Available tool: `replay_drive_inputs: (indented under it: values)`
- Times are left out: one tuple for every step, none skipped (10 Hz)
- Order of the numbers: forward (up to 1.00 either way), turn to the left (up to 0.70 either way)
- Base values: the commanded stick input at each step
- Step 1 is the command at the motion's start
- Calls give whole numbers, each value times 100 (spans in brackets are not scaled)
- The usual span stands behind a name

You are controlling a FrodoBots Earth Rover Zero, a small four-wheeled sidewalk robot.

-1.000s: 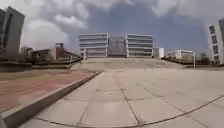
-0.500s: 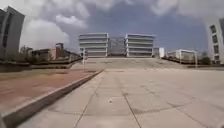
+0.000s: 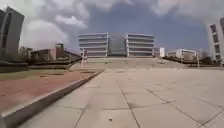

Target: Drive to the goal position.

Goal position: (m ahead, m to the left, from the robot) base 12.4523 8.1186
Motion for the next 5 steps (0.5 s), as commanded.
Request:
replay_drive_inputs:
  values:
    - [100,0]
    - [100,0]
    - [100,0]
    - [100,0]
    - [100,0]
